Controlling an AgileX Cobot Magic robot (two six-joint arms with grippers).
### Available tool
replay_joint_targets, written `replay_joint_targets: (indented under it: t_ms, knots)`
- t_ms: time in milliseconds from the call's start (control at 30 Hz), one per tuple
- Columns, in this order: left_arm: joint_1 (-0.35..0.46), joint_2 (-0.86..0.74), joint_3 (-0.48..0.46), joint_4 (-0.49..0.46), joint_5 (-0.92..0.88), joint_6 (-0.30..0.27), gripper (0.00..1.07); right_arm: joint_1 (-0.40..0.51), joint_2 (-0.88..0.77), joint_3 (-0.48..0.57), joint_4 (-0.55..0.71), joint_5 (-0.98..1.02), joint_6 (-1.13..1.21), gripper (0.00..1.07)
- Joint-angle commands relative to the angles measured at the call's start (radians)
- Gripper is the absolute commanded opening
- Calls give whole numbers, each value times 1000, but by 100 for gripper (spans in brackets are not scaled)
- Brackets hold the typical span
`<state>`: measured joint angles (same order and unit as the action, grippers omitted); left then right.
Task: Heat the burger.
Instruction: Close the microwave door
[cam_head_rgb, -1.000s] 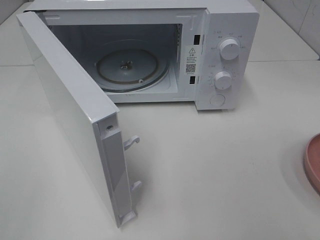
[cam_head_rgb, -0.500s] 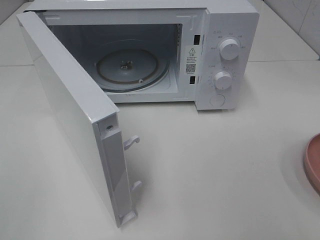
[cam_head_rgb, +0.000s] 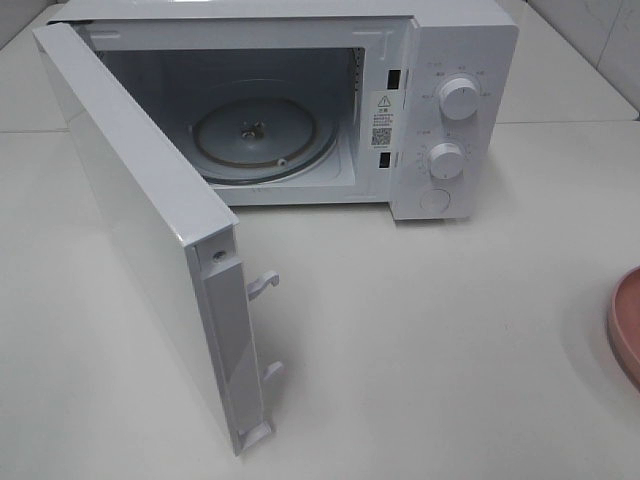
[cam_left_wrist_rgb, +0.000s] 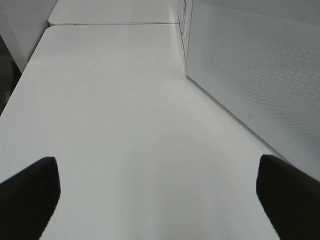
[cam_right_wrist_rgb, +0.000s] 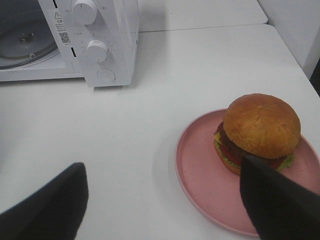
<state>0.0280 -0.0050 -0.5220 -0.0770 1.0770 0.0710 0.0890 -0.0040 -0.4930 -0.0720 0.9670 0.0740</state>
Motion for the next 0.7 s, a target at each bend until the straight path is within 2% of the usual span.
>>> replay_joint_targets:
  t_ms: [33,700]
  knots:
    - [2,-4,4,2,-6,-5,100,-8,-30,1,5,-7,-3,74]
    - [2,-4,4,1,-6,-8,100,-8,-30,1,5,-7,-3,74]
